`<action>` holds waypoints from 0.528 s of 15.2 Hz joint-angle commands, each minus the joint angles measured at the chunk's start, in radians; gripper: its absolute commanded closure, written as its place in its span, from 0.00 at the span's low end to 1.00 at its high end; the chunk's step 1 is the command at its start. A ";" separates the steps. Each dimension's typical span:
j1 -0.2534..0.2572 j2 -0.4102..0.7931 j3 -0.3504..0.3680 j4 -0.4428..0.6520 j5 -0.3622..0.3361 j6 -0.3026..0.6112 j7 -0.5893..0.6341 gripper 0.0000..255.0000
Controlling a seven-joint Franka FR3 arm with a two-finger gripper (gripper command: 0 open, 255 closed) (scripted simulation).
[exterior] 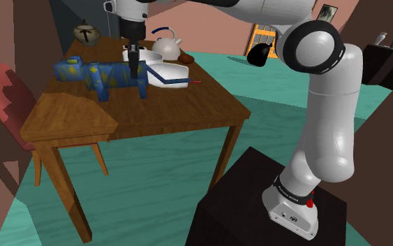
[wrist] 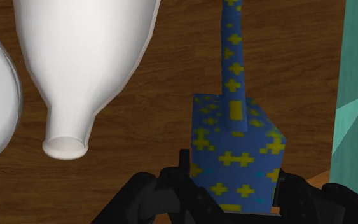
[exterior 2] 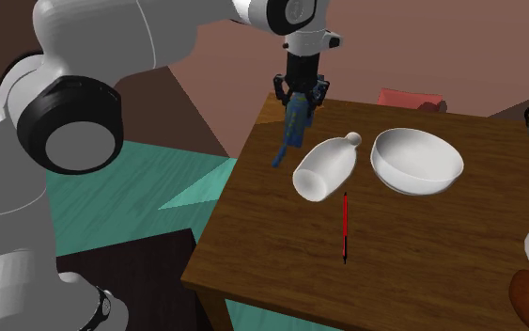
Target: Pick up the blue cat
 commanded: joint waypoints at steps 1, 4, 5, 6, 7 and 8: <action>0.003 0.010 0.000 0.042 -0.002 -0.031 0.001 1.00; 0.007 0.031 0.000 0.114 -0.005 -0.083 0.000 1.00; 0.009 0.039 0.000 0.141 -0.006 -0.102 0.000 1.00; 0.011 0.048 0.000 0.169 -0.007 -0.121 0.000 1.00; 0.013 0.058 0.000 0.199 -0.009 -0.141 0.000 1.00; 0.016 0.069 -0.001 0.231 -0.010 -0.161 0.000 1.00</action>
